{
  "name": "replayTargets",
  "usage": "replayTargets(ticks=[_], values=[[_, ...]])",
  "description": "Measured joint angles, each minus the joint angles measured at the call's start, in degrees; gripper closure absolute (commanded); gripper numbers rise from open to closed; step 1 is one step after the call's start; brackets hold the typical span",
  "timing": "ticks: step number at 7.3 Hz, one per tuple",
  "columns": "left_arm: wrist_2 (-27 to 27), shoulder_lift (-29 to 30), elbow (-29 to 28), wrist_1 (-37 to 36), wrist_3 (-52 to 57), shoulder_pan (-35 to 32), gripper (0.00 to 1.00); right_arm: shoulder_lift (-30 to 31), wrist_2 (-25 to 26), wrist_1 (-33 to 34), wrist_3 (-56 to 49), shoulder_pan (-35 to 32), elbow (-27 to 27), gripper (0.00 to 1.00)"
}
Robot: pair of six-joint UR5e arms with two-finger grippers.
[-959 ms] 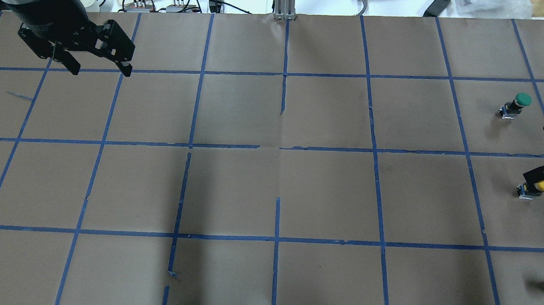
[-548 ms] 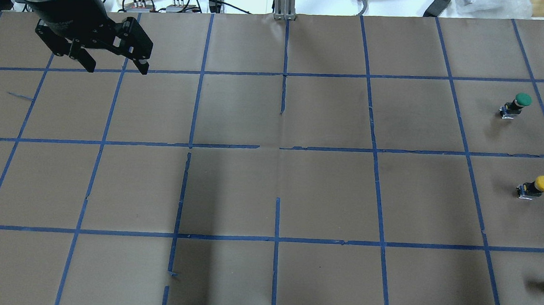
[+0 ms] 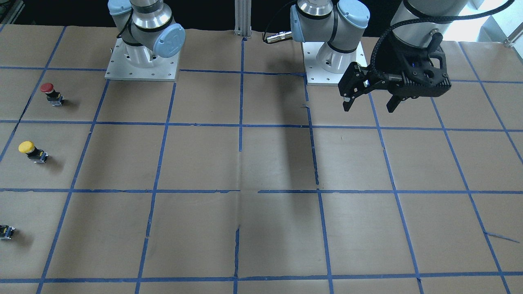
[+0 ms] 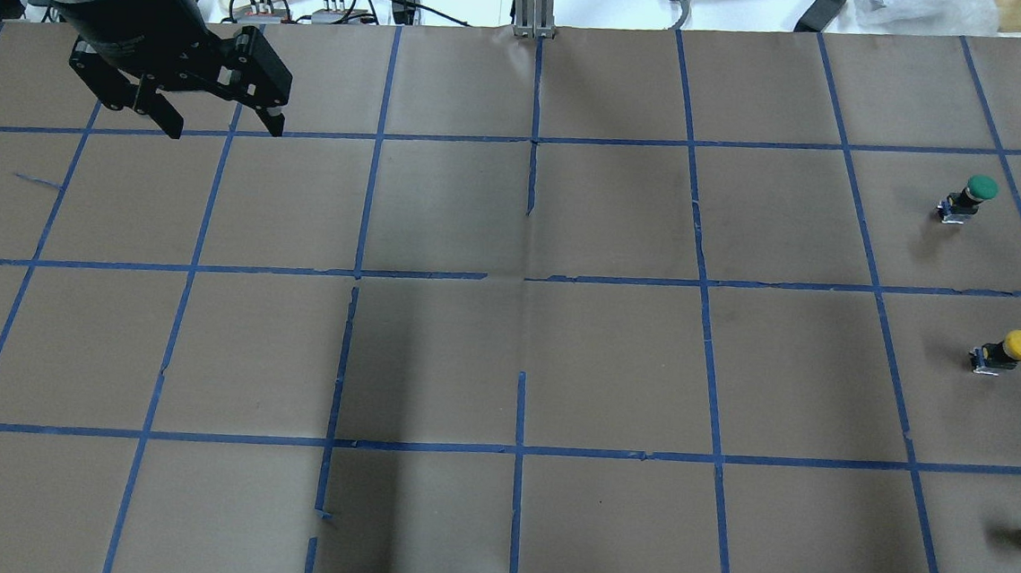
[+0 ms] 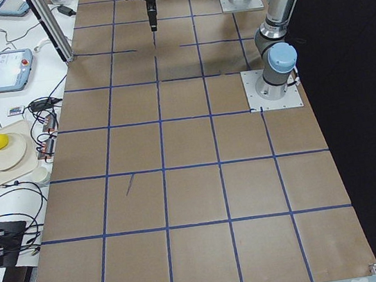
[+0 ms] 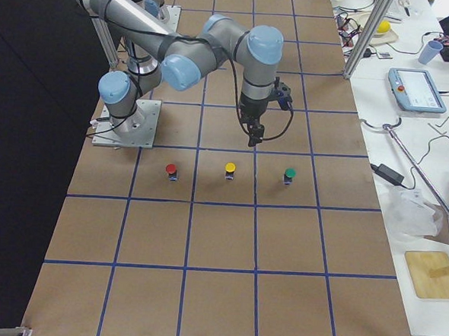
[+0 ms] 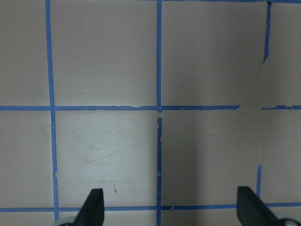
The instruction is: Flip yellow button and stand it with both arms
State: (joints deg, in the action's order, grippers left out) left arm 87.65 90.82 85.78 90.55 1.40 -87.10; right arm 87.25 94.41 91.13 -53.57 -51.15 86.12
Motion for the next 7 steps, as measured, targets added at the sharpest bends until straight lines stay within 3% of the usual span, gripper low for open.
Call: replayTargets(ticks=[3, 7], values=[[-0.2, 0.1, 0.1, -0.1, -0.4, 0.0, 0.00, 3.0, 0.6, -4.0, 11.6, -3.1, -1.1, 0.00], [-1.0, 0.1, 0.1, -0.1, -0.9, 0.0, 0.00, 2.5, -0.5, -6.1, 42.7, -26.5, -2.2, 0.00]])
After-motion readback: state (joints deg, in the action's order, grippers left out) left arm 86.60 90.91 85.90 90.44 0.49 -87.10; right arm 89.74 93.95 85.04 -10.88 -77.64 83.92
